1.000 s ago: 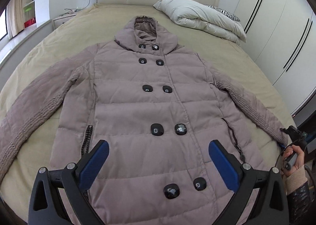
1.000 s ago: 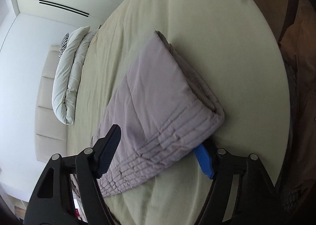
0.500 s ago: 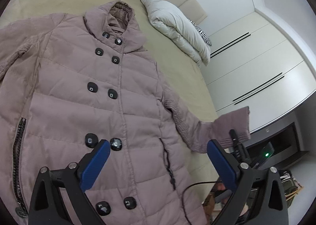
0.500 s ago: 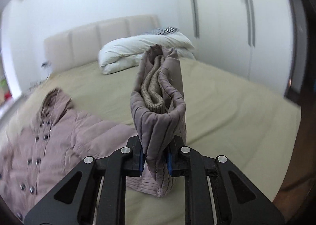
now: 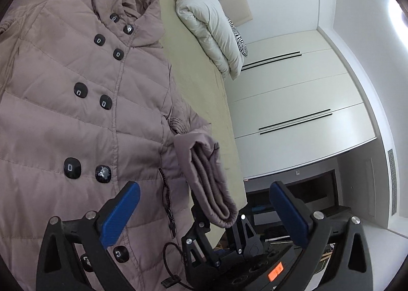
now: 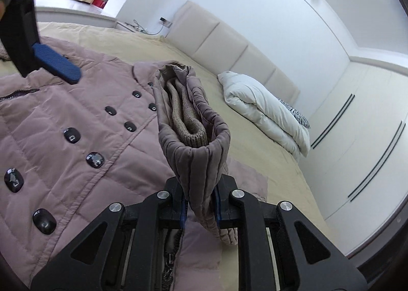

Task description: Fold large clothes

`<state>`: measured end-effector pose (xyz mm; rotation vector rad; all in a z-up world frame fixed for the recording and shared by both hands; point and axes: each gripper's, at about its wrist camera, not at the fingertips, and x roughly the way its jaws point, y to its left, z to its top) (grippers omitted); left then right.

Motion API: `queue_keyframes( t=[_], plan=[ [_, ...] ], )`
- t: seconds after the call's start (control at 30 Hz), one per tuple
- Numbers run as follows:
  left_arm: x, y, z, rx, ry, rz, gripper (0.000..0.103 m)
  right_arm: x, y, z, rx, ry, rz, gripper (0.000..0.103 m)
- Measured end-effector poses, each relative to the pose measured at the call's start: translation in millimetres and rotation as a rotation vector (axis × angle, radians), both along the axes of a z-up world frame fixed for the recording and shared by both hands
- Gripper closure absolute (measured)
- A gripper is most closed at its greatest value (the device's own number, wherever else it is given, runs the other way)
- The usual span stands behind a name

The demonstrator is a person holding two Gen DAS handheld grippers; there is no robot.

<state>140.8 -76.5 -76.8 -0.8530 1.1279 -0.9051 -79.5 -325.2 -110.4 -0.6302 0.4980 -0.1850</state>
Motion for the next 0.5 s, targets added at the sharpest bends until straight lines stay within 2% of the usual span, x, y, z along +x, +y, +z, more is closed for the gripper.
queue_keyframes(
  t=[0.23, 0.27, 0.3, 0.33, 0.4, 0.5],
  plan=[
    [15, -11, -16, -0.006, 0.07, -0.046, 0.002, -30, 48, -8, -0.086, 0.017, 0.074, 0.088],
    [16, -11, -17, -0.012, 0.078, -0.052, 0.011, -28, 55, -8, -0.091, 0.019, 0.078, 0.088],
    [19, -13, -19, -0.008, 0.087, -0.06, 0.028, -29, 57, -7, -0.093, 0.02, 0.081, 0.088],
    [21, -16, -21, 0.004, 0.097, -0.071, 0.035, -30, 58, -6, -0.093, 0.02, 0.083, 0.088],
    [25, -20, -23, 0.019, 0.103, -0.09, 0.061, -29, 61, -7, -0.092, 0.017, 0.087, 0.088],
    [30, -21, -23, 0.027, 0.11, -0.086, 0.078, -34, 62, -11, -0.105, 0.013, 0.094, 0.088]
  ],
)
